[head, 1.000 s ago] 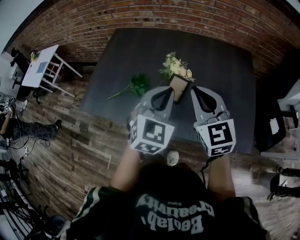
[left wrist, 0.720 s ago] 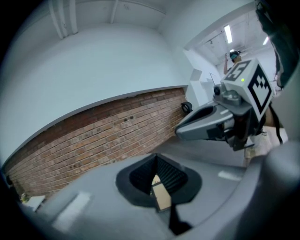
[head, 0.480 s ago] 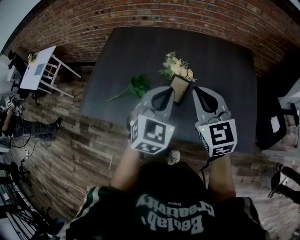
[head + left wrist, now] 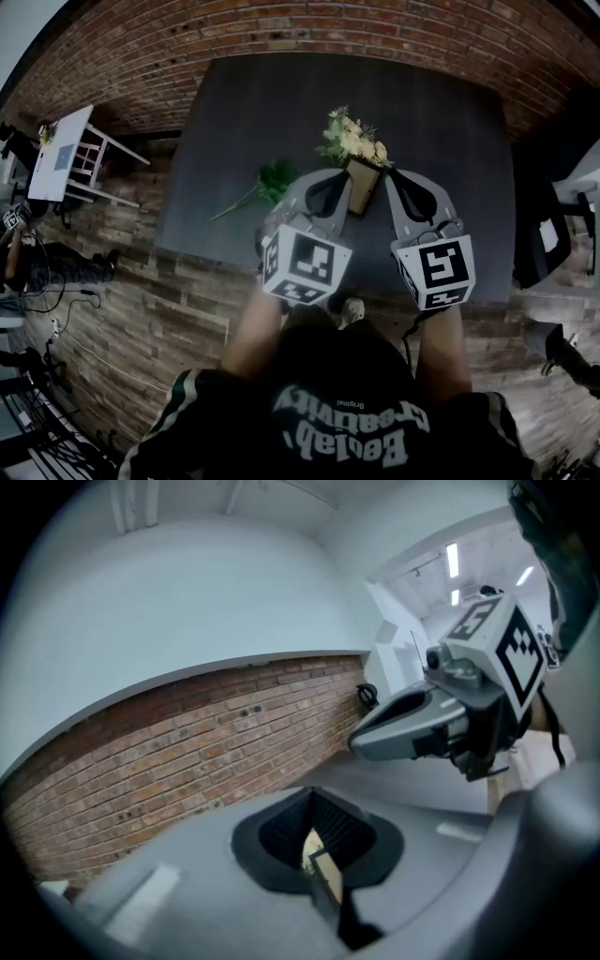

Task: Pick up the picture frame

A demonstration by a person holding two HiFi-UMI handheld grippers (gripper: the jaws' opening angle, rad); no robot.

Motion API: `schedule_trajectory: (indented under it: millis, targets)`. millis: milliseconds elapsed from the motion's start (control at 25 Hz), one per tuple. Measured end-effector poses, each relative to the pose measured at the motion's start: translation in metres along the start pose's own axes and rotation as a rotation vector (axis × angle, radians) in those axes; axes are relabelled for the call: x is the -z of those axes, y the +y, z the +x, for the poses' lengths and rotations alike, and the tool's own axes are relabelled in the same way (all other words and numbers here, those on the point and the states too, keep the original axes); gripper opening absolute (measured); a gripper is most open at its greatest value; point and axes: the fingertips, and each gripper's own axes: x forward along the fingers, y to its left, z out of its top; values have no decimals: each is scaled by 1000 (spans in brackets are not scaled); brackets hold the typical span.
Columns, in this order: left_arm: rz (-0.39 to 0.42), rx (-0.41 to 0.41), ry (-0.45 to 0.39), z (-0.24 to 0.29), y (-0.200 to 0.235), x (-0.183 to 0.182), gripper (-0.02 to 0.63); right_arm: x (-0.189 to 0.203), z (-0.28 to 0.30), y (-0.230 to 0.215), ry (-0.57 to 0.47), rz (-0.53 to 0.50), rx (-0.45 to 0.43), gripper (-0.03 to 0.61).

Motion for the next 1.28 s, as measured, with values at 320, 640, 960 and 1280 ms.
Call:
schedule_trajectory:
  millis: [320, 640, 960, 1280]
  targets:
    - [5, 52, -6, 16, 26, 11, 3, -1, 30, -2, 28, 12, 41, 8]
    - [5, 99, -18, 27, 40, 24, 3, 3, 49, 0, 61, 21, 86, 8]
    - [4, 145, -27, 33, 42, 38, 3, 15, 56, 5, 93, 43, 137, 7]
    - [-14, 172, 8, 51, 27, 52, 3, 39, 56, -7, 123, 79, 142, 7]
